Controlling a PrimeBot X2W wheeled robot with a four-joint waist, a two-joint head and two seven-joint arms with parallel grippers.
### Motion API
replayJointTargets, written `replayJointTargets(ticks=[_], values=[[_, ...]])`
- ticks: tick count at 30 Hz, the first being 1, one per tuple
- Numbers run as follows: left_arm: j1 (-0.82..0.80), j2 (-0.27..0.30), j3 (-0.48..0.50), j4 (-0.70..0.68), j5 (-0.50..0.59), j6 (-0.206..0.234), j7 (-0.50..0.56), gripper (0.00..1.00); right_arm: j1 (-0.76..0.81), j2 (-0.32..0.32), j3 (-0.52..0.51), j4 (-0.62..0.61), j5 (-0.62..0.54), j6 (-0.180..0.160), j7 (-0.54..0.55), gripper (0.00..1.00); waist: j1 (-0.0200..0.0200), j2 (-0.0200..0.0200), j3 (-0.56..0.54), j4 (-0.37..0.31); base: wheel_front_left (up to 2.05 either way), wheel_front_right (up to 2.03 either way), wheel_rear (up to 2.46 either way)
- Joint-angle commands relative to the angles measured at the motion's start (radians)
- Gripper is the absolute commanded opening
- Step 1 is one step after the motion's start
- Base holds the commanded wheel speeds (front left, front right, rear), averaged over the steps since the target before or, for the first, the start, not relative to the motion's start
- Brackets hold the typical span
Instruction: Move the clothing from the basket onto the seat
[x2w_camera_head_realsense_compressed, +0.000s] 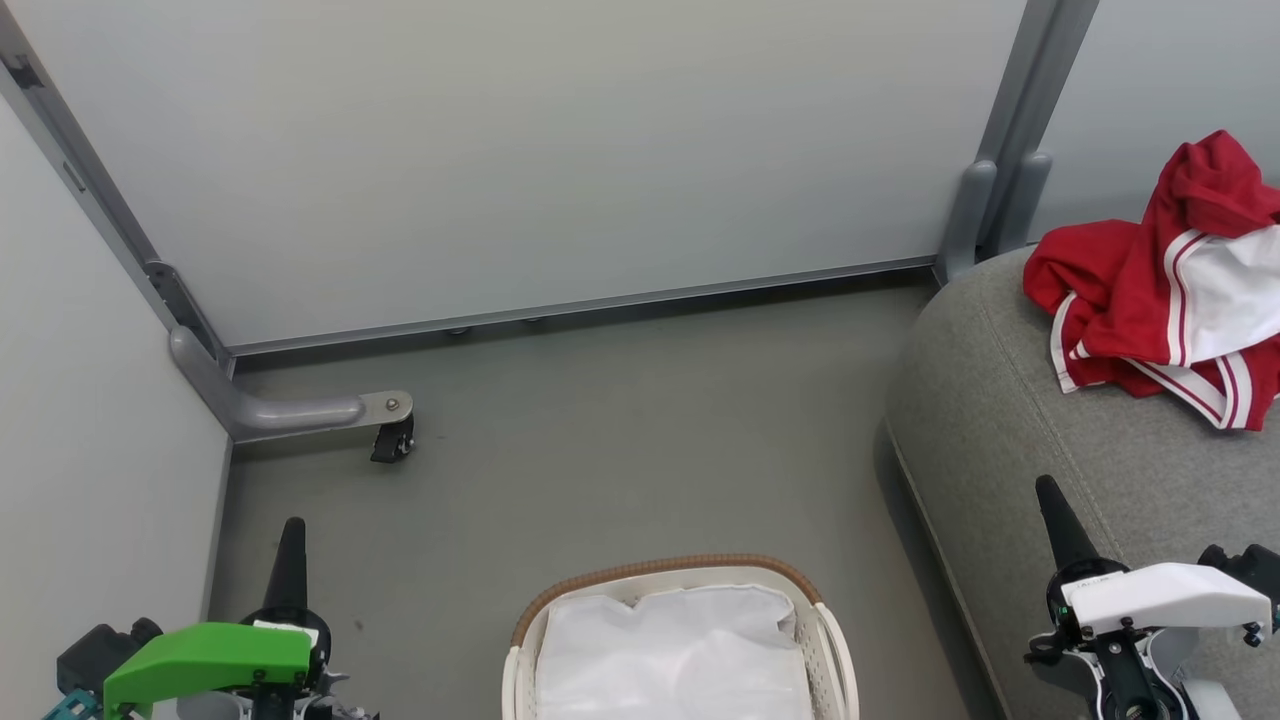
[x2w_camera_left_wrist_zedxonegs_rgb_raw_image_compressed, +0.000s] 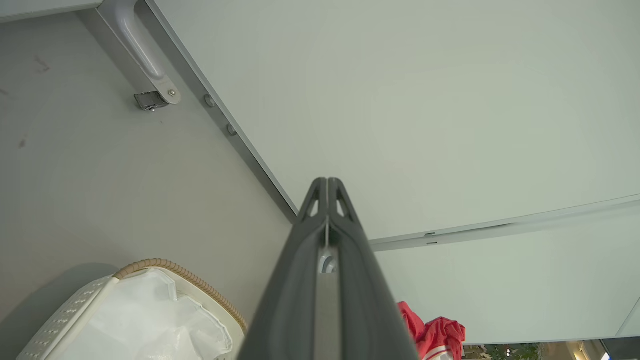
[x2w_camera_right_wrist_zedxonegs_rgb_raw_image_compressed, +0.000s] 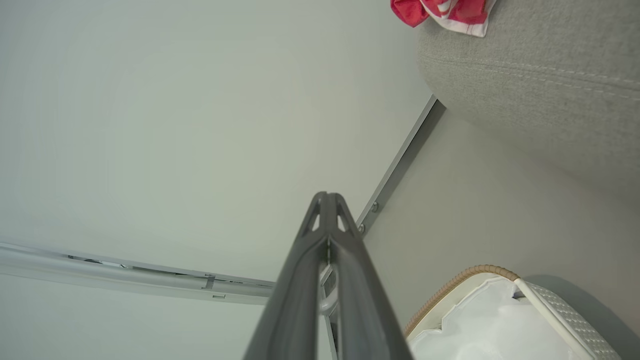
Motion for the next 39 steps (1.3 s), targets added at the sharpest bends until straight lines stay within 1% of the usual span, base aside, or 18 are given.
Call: replayJointTargets(ticks=[1, 24, 39], values=[[-0.027, 0.003, 0.006, -0.009, -0.026, -0.007, 0.006, 0.00, -0.015, -0.007, -0.005, -0.014, 0.028, 0.000, 0.009, 0.00, 0.0000, 0.0000, 0.001, 0.000, 0.00, 0.00, 0.00], [-0.053, 0.003, 0.037, -0.019, -0.202, -0.023, 0.056, 0.00, -0.021, -0.009, -0.016, -0.032, 0.226, 0.000, 0.059, 0.00, 0.0000, 0.0000, 0.012, -0.007, 0.00, 0.00, 0.00], [-0.065, 0.004, 0.056, -0.023, -0.298, -0.032, 0.086, 0.00, -0.022, -0.010, -0.022, -0.042, 0.335, -0.001, 0.087, 0.00, 0.0000, 0.0000, 0.019, -0.012, 0.00, 0.00, 0.00]])
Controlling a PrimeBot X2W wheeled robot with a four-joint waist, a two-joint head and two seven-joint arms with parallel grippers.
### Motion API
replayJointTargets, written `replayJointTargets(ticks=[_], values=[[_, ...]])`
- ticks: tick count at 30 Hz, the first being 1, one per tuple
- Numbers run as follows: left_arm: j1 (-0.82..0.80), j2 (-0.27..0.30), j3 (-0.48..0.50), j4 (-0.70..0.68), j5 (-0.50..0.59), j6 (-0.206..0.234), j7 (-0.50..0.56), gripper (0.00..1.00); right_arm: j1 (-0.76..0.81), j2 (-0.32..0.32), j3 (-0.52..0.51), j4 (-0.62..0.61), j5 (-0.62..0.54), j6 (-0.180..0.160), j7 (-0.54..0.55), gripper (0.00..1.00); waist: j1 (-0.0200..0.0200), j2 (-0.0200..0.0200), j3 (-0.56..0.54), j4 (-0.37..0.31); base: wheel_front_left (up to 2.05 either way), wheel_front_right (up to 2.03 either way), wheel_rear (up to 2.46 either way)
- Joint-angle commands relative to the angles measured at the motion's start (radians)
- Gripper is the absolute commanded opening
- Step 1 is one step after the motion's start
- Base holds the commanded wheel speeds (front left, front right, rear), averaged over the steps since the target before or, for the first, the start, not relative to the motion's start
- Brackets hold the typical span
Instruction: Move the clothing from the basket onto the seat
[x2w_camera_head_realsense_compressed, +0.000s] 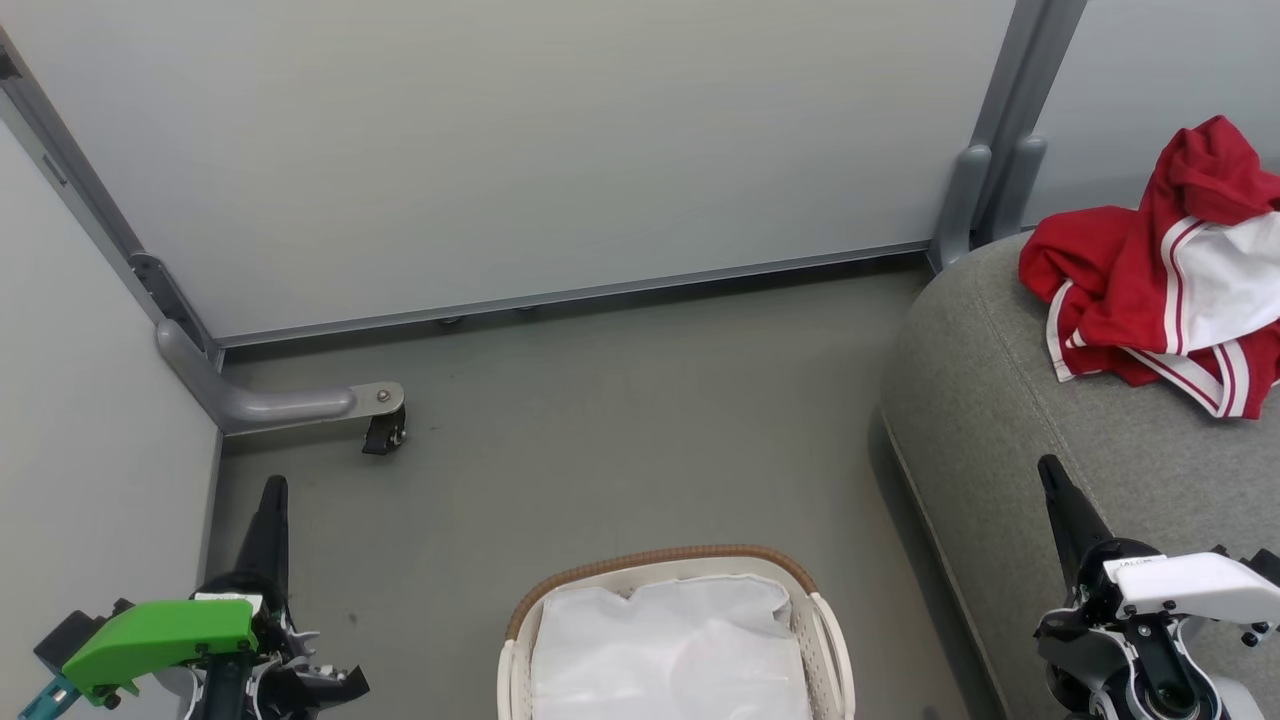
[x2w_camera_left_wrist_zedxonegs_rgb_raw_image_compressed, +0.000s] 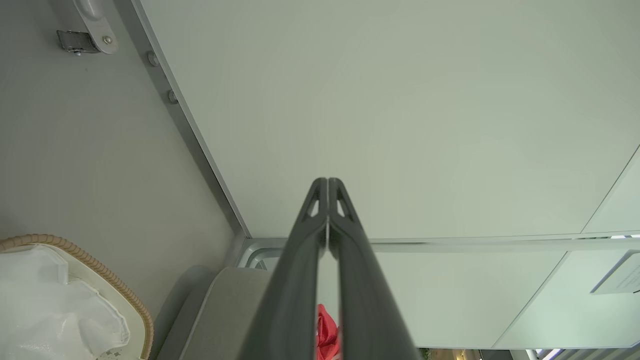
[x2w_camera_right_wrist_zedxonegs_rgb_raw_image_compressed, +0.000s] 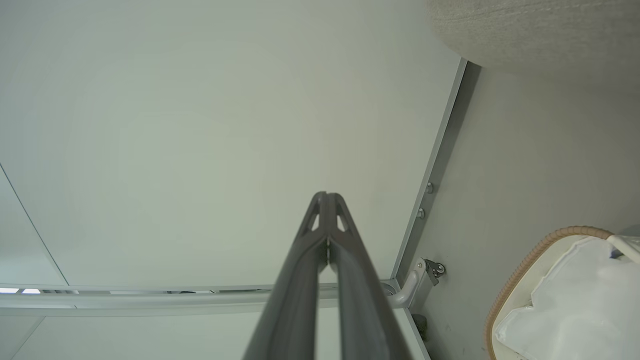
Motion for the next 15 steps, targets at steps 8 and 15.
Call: replayJointTargets(ticks=[8, 15], values=[[-0.025, 0.004, 0.014, -0.008, -0.061, -0.012, 0.018, 0.00, -0.013, -0.007, -0.006, -0.011, 0.066, -0.001, 0.019, 0.00, 0.0000, 0.0000, 0.004, -0.002, 0.00, 0.00, 0.00], [-0.024, 0.004, 0.015, -0.008, -0.064, -0.011, 0.022, 0.00, -0.013, -0.007, -0.006, -0.012, 0.072, -0.001, 0.020, 0.00, 0.0000, 0.0000, 0.005, -0.003, 0.00, 0.00, 0.00]])
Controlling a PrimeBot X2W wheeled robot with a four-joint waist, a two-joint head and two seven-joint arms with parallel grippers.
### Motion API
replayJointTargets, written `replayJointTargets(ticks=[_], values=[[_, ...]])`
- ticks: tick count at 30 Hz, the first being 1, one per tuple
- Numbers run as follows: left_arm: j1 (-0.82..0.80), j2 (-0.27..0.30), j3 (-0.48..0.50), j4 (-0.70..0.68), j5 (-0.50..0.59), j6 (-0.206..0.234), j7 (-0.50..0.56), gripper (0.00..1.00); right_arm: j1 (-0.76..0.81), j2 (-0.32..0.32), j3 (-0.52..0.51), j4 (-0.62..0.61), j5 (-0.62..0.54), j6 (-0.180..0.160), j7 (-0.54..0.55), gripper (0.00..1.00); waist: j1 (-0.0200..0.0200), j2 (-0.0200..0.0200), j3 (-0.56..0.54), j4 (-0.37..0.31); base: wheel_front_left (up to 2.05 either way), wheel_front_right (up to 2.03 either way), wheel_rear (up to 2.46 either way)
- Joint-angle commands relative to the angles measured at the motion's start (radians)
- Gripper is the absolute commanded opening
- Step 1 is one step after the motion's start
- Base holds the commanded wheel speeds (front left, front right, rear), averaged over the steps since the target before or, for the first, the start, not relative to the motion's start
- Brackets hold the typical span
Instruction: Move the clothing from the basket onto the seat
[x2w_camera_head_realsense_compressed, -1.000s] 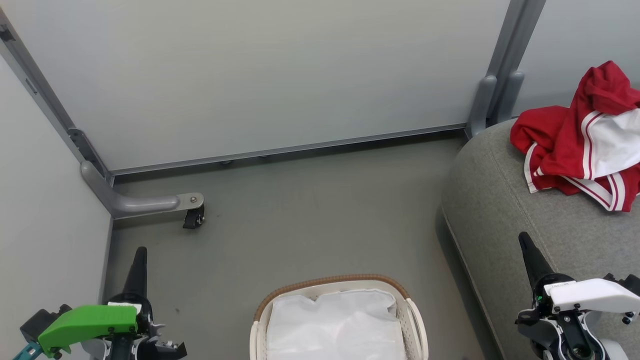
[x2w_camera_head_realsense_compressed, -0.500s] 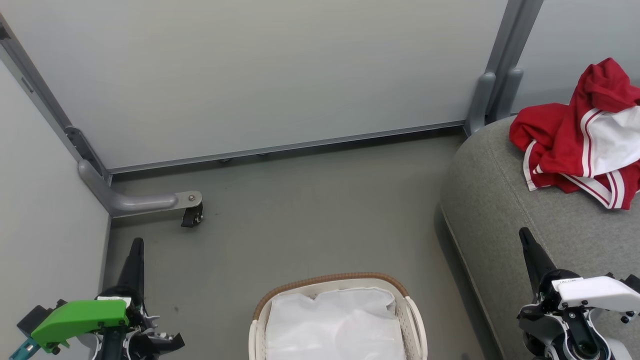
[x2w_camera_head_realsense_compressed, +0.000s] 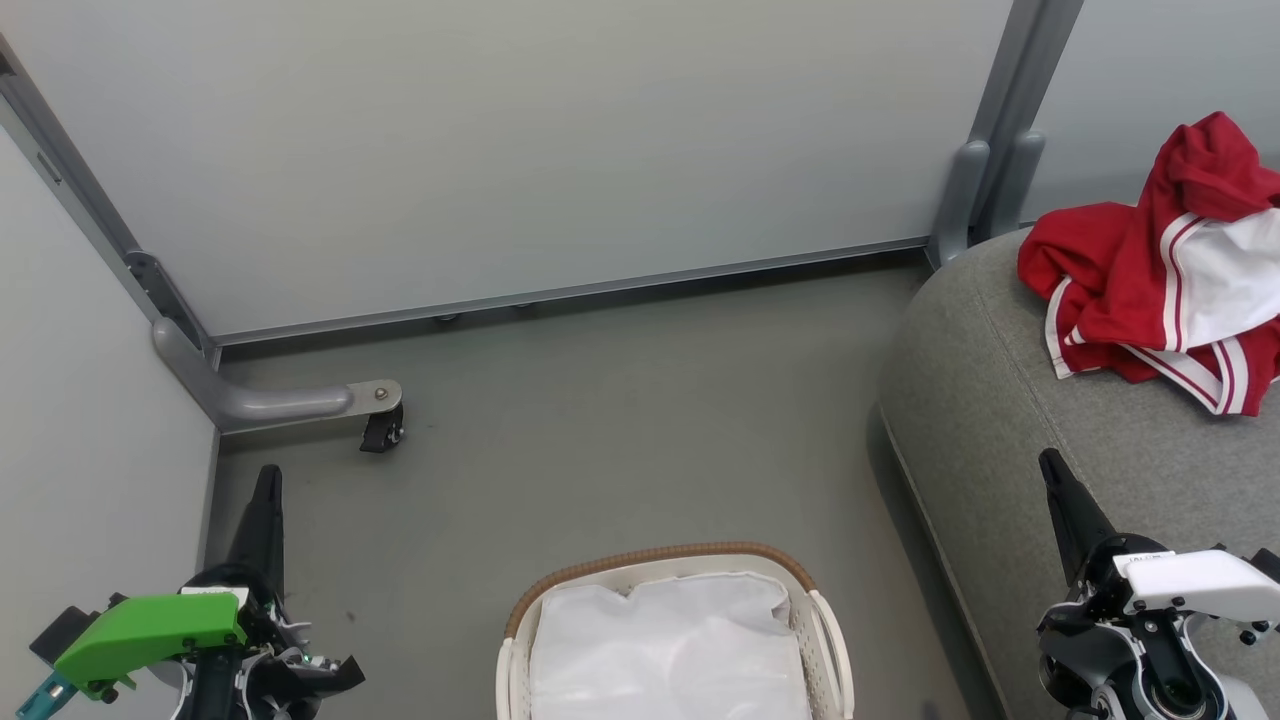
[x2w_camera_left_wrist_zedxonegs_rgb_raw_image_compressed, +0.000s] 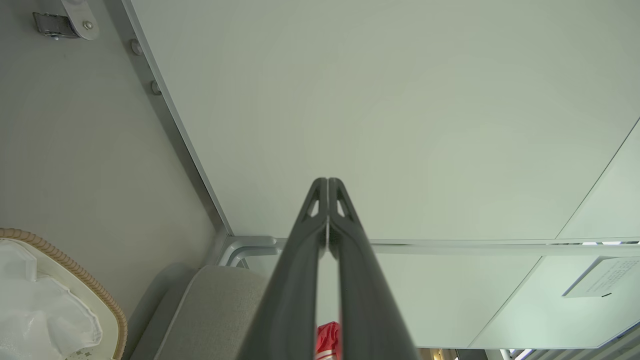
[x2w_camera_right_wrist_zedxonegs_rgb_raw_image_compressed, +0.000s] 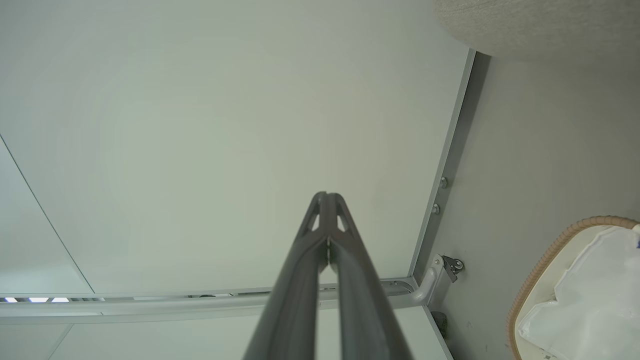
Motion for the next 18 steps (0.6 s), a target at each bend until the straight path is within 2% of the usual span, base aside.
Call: replayJointTargets(ticks=[1, 18], values=[[-0.011, 0.004, 0.003, -0.002, -0.003, -0.004, 0.003, 0.00, -0.009, -0.006, -0.002, -0.004, 0.003, -0.001, 0.004, 0.00, 0.0000, 0.0000, 0.000, 0.000, 0.00, 0.00, 0.00], [-0.011, 0.004, 0.003, -0.002, -0.003, -0.004, 0.003, 0.00, -0.009, -0.006, -0.002, -0.004, 0.003, -0.001, 0.004, 0.00, 0.0000, 0.0000, 0.000, 0.000, 0.00, 0.00, 0.00]])
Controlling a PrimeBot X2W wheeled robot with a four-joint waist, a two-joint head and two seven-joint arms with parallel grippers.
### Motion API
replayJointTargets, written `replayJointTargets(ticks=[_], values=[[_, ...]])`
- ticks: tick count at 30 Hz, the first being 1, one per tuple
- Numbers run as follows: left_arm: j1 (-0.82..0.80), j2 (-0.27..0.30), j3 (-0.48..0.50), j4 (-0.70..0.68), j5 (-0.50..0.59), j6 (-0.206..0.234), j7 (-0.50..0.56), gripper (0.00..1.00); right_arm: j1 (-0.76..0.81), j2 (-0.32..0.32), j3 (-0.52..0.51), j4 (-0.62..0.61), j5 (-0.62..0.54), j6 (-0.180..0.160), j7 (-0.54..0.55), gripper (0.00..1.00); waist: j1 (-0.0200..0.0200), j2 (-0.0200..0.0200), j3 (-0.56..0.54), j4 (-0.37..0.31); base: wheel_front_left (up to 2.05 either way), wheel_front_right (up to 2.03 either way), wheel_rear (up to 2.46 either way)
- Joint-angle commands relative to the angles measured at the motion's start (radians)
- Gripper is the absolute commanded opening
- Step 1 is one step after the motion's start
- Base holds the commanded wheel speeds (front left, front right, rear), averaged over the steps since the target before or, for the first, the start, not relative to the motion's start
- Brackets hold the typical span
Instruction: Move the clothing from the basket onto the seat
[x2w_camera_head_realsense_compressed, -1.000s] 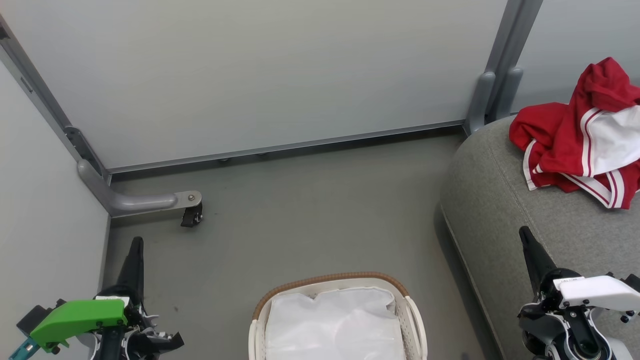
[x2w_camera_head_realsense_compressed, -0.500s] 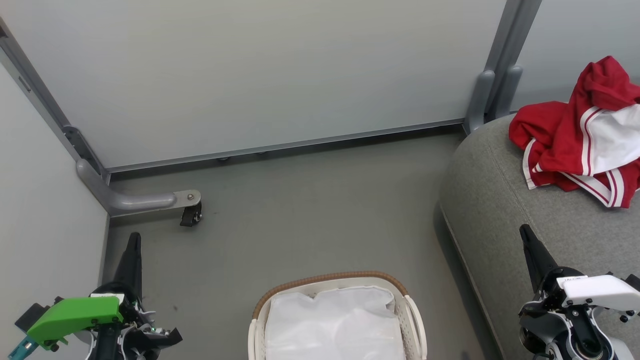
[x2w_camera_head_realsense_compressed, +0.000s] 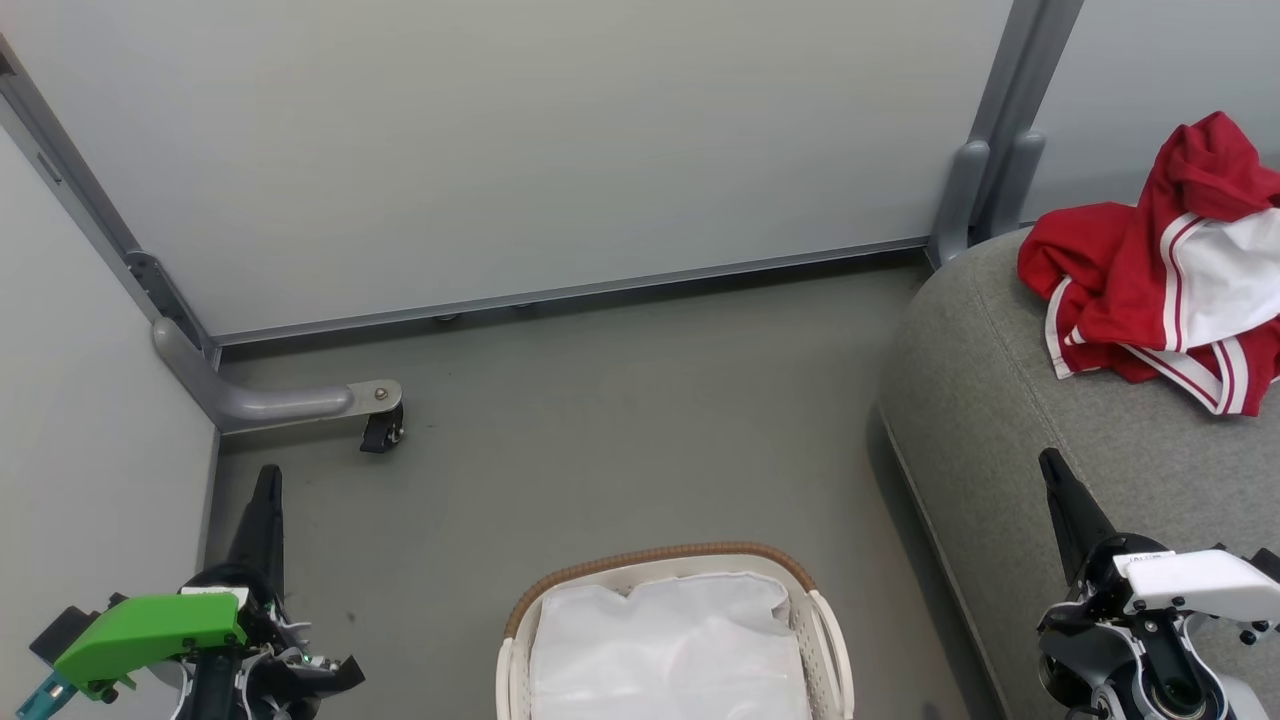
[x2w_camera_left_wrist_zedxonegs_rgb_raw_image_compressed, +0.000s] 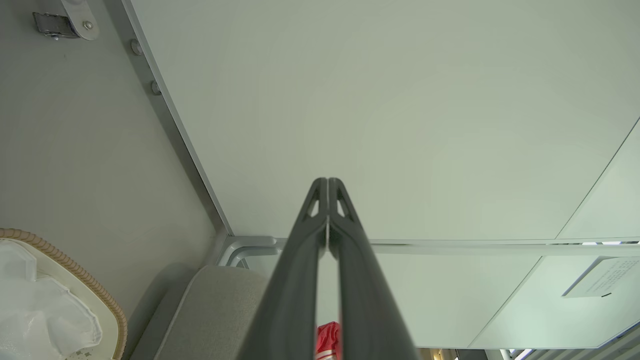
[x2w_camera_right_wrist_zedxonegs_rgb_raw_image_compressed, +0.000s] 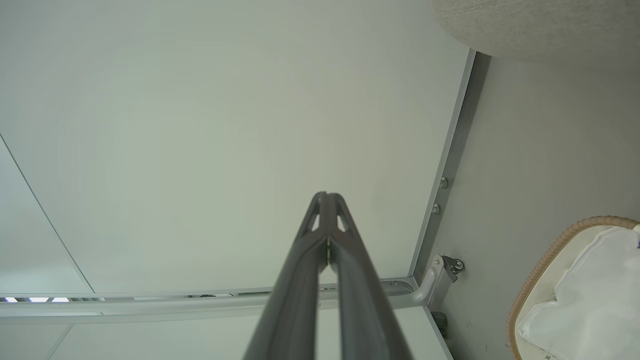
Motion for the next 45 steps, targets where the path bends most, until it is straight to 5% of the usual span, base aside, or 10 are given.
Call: replayJointTargets(ticks=[1, 45], values=[[-0.011, 0.004, 0.003, -0.002, -0.003, -0.004, 0.003, 0.00, -0.008, -0.006, -0.002, -0.004, 0.003, 0.000, 0.004, 0.00, 0.0000, -0.0001, 0.000, 0.000, 0.00, 0.00, 0.00], [-0.011, 0.004, 0.002, -0.002, -0.003, -0.004, 0.003, 0.00, -0.008, -0.006, -0.002, -0.004, 0.003, 0.000, 0.003, 0.00, 0.0000, -0.0001, 0.000, 0.000, 0.00, 0.00, 0.00]])
